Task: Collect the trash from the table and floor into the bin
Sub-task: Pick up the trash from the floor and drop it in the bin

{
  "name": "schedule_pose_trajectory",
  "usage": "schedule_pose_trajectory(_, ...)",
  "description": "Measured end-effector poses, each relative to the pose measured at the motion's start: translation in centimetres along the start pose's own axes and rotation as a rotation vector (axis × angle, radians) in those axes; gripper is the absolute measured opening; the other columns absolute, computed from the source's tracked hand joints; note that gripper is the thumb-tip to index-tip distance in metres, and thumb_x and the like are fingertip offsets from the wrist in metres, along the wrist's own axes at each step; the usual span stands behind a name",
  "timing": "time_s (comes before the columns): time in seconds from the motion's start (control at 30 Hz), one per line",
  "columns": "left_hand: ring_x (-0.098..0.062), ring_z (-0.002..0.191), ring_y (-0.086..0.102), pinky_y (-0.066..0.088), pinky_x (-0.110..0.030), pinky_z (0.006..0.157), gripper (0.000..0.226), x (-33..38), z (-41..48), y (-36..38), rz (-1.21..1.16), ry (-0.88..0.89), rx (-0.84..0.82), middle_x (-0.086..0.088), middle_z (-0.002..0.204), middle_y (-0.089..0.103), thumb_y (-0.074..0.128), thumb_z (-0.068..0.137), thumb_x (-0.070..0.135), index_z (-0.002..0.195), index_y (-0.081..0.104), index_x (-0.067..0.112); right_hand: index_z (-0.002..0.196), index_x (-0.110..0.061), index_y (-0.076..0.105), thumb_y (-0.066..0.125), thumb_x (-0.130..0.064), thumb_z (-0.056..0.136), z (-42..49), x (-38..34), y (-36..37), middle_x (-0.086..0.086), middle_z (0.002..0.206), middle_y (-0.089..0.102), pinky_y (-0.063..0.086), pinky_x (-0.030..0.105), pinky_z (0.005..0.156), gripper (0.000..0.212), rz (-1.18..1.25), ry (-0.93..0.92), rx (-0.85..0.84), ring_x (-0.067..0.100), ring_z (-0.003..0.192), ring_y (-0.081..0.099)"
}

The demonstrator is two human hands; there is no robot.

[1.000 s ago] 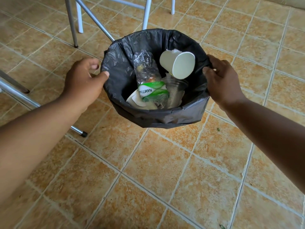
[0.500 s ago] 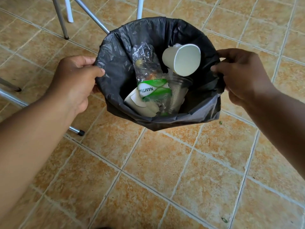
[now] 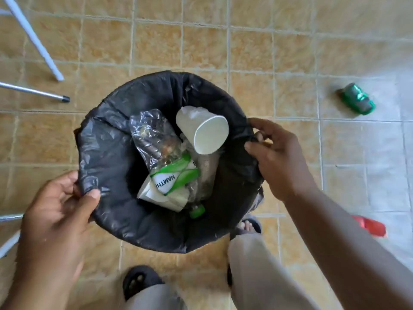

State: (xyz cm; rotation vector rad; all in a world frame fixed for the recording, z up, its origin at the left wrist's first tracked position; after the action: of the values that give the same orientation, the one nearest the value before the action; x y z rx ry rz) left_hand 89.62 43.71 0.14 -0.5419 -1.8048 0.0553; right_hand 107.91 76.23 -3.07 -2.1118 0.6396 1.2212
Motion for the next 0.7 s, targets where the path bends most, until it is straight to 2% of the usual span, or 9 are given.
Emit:
schedule_pose_trajectory(0.1,0.013,0.079,0.065,0.05,-0.003,0.07,0.041,3.6,-3.2,4.2,0.051,-0.031,-0.112,0.025,0.085,0.07,0.048,0.094,-0.013,0.101,0.057,0.027,0.106,-0.043,0.071,0.061,-0.013,0.076,-5.2,0.1,-8.5,-0.008,0.07,0.045,0.043,0.037,0.068,0.043,0.044,0.1,0.139,0.019,0.067,0.048)
schedule_pose_trajectory(0.17,0.0,0.087,0.068,0.054,-0.018,0.078,0.038,5.8,-5.1,7.6,0.079,-0.06,-0.218,0.01,0.097,0.072,0.054,0.093,-0.008,0.108,0.062,0.026,0.109,-0.041,0.07,0.062,-0.014,0.077,-8.4,0.0,-14.0,-0.008,0.072,0.046,0.043,0.037,0.069,0.042,0.063,0.146,0.227,0.017,0.068,0.049)
schedule_pose_trajectory(0.23,-0.009,0.091,0.069,0.054,-0.025,0.082,0.044,8.7,-6.7,11.6,0.123,-0.06,-0.311,0.009,0.101,0.073,0.058,0.091,-0.006,0.11,0.065,0.033,0.113,-0.041,0.069,0.062,-0.017,0.079,-11.0,0.2,-19.1,-0.006,0.074,0.046,0.043,0.037,0.066,0.042,0.082,0.192,0.303,0.016,0.067,0.051)
schedule_pose_trajectory(0.33,-0.005,0.086,0.069,0.054,-0.019,0.078,0.047,13.1,-8.9,18.1,0.184,-0.028,-0.421,0.009,0.098,0.073,0.06,0.088,-0.008,0.106,0.066,0.036,0.115,-0.04,0.068,0.06,-0.02,0.078,-14.0,0.9,-25.9,0.001,0.076,0.048,0.044,0.04,0.065,0.043,0.108,0.253,0.427,0.021,0.065,0.051)
schedule_pose_trajectory(0.4,-0.003,0.081,0.068,0.053,-0.018,0.076,0.042,15.6,-10.5,22.3,0.236,-0.011,-0.494,0.0,0.098,0.071,0.061,0.088,-0.009,0.11,0.064,0.027,0.115,-0.041,0.066,0.061,-0.02,0.078,-15.5,1.3,-29.7,0.015,0.082,0.055,0.051,0.052,0.071,0.043,0.123,0.284,0.49,0.037,0.073,0.056)
schedule_pose_trajectory(0.5,-0.001,0.078,0.068,0.053,-0.012,0.073,0.038,19.6,-12.7,28.7,0.305,0.024,-0.576,-0.006,0.097,0.07,0.062,0.088,-0.009,0.114,0.061,0.019,0.117,-0.037,0.066,0.065,-0.007,0.087,-17.5,2.2,-34.9,0.022,0.092,0.063,0.053,0.062,0.078,0.043,0.16,0.308,0.571,0.042,0.084,0.062)
schedule_pose_trajectory(0.6,-0.025,0.092,0.068,0.054,-0.039,0.089,0.035,23.0,-14.8,35.2,0.357,0.065,-0.676,-0.016,0.102,0.069,0.061,0.09,-0.006,0.121,0.059,0.011,0.115,-0.045,0.063,0.065,-0.002,0.09,-19.2,3.5,-39.4,0.02,0.094,0.065,0.054,0.059,0.079,0.05,0.205,0.362,0.67,0.039,0.084,0.063)
schedule_pose_trajectory(0.63,-0.028,0.093,0.066,0.051,-0.044,0.092,0.035,23.8,-15.5,37.2,0.379,0.086,-0.708,-0.017,0.102,0.068,0.061,0.09,-0.006,0.121,0.059,0.01,0.114,-0.046,0.063,0.065,-0.001,0.091,-19.5,3.9,-40.7,0.021,0.094,0.066,0.054,0.059,0.08,0.05,0.227,0.376,0.703,0.04,0.085,0.063)
schedule_pose_trajectory(0.7,-0.027,0.091,0.064,0.049,-0.041,0.091,0.034,25.0,-16.6,41.0,0.408,0.123,-0.756,-0.016,0.098,0.066,0.06,0.091,-0.005,0.122,0.059,0.01,0.114,-0.046,0.062,0.065,-0.001,0.091,-20.0,4.7,-43.1,0.02,0.096,0.067,0.054,0.057,0.081,0.051,0.253,0.406,0.769,0.038,0.086,0.064)
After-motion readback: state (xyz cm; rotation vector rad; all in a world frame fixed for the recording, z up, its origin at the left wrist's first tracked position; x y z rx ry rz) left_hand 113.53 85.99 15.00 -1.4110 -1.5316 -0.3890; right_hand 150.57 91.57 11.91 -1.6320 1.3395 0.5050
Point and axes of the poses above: each hand's wrist, its own z-axis towards the middle knuckle, its own y-axis out of the palm, x = y × z, the point moved 10 cm from there along z, towards the middle knuckle
